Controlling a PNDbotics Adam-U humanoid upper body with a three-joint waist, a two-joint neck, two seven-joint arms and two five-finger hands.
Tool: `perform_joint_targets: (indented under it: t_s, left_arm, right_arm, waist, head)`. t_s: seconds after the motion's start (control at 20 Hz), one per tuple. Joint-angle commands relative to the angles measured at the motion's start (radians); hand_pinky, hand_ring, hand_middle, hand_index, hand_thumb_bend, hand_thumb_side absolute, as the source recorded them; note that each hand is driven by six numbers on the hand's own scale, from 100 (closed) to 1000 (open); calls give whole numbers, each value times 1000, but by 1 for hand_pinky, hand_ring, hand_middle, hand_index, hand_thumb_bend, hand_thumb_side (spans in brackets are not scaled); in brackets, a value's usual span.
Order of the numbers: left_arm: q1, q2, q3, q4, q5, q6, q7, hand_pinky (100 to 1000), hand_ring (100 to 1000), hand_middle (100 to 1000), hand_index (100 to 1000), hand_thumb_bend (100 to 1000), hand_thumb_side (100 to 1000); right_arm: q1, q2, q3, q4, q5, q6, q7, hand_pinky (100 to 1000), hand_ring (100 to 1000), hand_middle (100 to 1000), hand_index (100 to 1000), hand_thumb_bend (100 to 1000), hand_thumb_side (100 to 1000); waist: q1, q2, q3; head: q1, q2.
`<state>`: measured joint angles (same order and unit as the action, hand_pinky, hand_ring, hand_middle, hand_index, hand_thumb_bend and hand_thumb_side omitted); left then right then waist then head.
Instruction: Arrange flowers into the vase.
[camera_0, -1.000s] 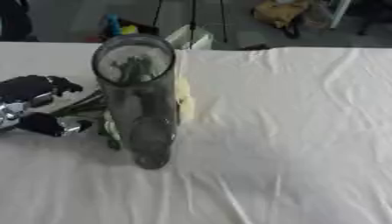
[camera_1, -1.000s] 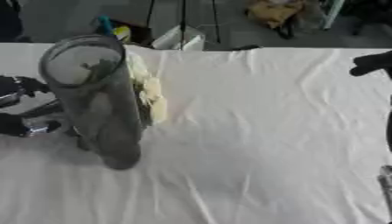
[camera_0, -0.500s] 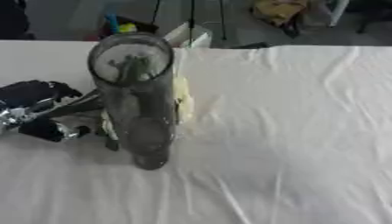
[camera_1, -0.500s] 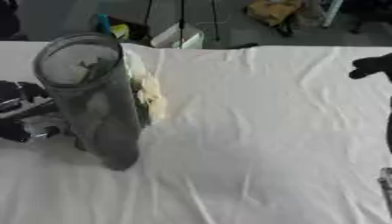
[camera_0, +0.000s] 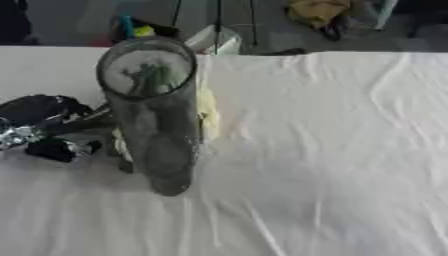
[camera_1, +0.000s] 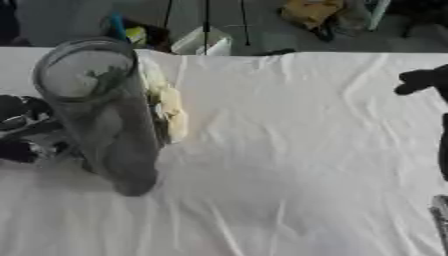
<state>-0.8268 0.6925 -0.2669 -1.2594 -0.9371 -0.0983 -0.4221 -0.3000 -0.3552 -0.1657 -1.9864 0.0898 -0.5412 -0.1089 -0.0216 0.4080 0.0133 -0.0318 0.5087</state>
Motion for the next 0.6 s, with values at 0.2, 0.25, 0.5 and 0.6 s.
perform_joint_targets:
  t_s: [0.2, 0.25, 0.5, 0.6]
  left_arm:
    - [-24, 16, 21, 9, -21, -4, 32, 669, 681, 737, 897, 273, 723]
    - [-24, 16, 22, 10, -19, -4, 36, 650, 644, 714, 882, 272, 720]
    - [-22, 18, 19, 5, 3, -8, 45, 540, 516, 606, 796, 253, 703]
    - [-22, 18, 18, 4, 7, -6, 44, 469, 465, 559, 755, 221, 693]
  right_arm:
    - [-3, -5, -3, -14, 7, -6, 10, 645, 516, 492, 652, 100, 1000]
    - [-3, -4, -3, -14, 8, -5, 10, 646, 515, 492, 652, 100, 1000]
    - [-2, 1, -2, -14, 12, -3, 15, 648, 514, 491, 652, 100, 1000]
    - [-2, 3, -2, -14, 12, -2, 16, 648, 514, 491, 652, 100, 1000]
  waist:
    - [-9, 3, -2]
    - [-9, 5, -1]
    - [-12, 11, 2]
    - [-13, 13, 3]
  head:
    - [4, -20]
    - [4, -22]
    - [3, -17]
    - [4, -17]
